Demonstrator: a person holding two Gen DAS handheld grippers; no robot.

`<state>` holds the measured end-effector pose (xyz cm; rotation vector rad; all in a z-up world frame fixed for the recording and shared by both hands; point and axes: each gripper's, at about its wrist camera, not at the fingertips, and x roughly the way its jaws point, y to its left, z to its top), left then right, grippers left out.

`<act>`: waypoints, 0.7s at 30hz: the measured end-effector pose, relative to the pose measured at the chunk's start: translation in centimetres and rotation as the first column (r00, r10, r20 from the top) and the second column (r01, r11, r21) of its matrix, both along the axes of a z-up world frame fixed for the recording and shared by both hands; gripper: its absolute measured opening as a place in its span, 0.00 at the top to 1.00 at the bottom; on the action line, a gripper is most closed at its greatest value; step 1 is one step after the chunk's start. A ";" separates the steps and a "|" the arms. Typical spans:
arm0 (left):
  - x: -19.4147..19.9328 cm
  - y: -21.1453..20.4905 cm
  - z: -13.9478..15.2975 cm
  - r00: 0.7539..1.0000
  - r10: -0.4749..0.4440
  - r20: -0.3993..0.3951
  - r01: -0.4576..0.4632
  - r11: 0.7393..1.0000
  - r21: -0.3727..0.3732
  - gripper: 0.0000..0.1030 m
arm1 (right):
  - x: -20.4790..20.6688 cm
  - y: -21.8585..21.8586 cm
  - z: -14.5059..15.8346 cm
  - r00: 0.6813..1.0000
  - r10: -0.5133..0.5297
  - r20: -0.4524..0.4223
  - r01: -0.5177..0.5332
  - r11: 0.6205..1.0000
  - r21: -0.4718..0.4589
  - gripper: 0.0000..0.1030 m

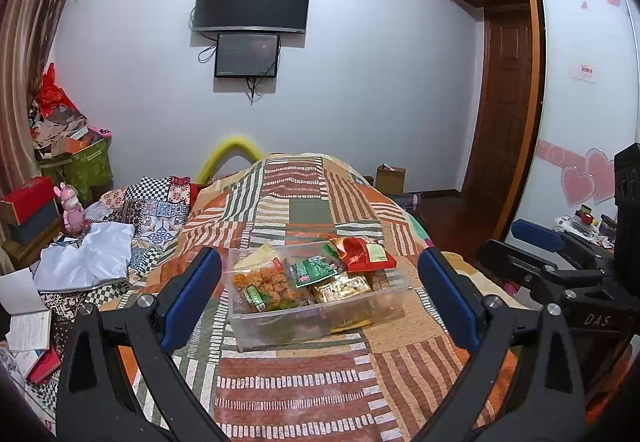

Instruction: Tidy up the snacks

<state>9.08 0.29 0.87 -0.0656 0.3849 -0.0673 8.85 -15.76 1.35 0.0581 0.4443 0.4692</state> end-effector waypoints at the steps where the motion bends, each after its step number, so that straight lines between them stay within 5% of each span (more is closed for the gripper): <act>1: 0.0 0.0 0.0 1.000 -0.001 -0.001 0.001 1.000 0.000 0.03 | 0.0 0.0 0.0 1.000 -0.002 0.001 0.002 1.000 -0.001 0.07; 21: -0.2 0.1 0.0 1.000 -0.020 -0.008 0.020 1.000 -0.002 0.03 | -0.3 0.2 0.2 1.000 -0.003 0.012 0.003 1.000 -0.008 0.07</act>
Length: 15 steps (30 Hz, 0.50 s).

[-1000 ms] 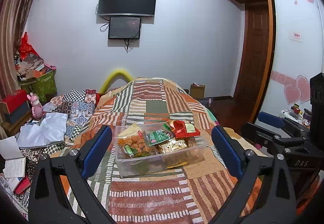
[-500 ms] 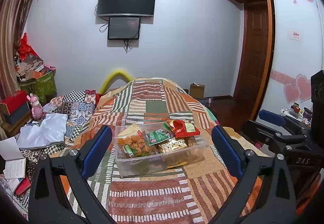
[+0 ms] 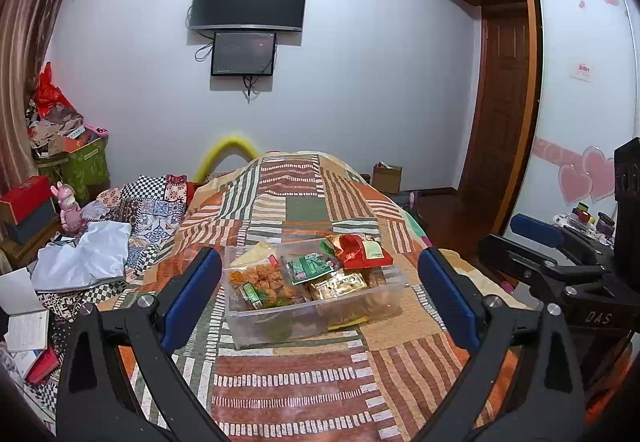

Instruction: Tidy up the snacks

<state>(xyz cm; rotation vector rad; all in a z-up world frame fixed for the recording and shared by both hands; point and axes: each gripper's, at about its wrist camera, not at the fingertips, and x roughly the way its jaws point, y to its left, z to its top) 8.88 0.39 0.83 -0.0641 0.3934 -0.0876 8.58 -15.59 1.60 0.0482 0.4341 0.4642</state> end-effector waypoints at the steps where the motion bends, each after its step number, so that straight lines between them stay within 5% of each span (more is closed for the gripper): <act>1: 0.0 0.0 0.0 1.000 -0.002 -0.001 0.002 1.000 -0.001 0.03 | 0.0 0.0 0.0 1.000 0.000 0.000 0.000 1.000 0.000 0.07; 15: 0.2 0.3 -0.5 1.000 -0.003 -0.017 0.003 1.000 -0.014 0.03 | 0.1 -0.1 0.0 1.000 -0.002 -0.003 0.002 1.000 -0.001 0.07</act>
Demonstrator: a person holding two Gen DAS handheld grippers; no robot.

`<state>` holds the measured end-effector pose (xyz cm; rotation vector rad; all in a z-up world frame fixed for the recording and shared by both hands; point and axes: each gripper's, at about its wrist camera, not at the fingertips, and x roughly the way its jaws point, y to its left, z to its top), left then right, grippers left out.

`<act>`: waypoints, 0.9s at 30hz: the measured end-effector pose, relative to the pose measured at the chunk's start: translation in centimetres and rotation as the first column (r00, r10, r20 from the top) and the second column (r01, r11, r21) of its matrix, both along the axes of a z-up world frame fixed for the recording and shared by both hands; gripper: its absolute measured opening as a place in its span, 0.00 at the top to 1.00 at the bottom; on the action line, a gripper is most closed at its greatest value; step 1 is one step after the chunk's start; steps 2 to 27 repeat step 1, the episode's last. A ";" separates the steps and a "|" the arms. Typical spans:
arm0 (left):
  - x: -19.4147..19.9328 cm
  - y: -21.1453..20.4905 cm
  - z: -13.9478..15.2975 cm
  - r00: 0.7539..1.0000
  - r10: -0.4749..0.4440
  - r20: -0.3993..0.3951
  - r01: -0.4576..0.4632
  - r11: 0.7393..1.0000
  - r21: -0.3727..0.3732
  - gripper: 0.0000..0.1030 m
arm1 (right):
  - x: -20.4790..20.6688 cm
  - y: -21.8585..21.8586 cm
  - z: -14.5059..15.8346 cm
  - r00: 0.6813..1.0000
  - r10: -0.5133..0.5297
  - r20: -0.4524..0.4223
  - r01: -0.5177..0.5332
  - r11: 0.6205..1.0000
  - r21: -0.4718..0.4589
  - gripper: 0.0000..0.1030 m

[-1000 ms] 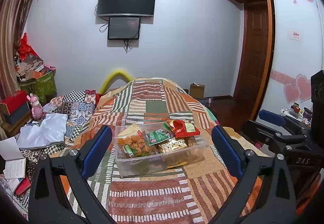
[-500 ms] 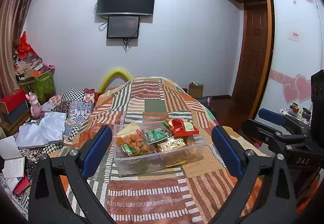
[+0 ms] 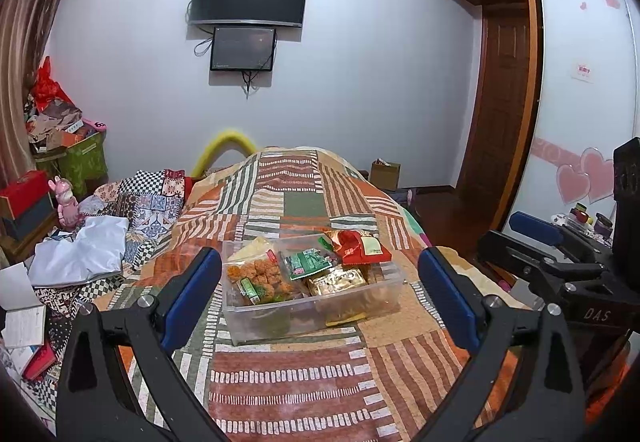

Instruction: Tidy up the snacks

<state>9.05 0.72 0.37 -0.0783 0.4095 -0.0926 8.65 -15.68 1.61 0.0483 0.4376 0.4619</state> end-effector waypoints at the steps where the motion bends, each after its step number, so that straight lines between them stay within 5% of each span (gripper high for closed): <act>1: 0.1 0.1 -0.1 1.000 0.001 -0.005 -0.001 1.000 -0.002 0.03 | 0.0 0.0 0.0 1.000 0.000 0.000 0.000 1.000 0.000 0.07; 27: 0.1 0.1 -0.1 1.000 0.001 -0.005 -0.001 1.000 -0.002 0.03 | 0.0 0.0 0.0 1.000 0.000 0.000 0.000 1.000 0.000 0.07</act>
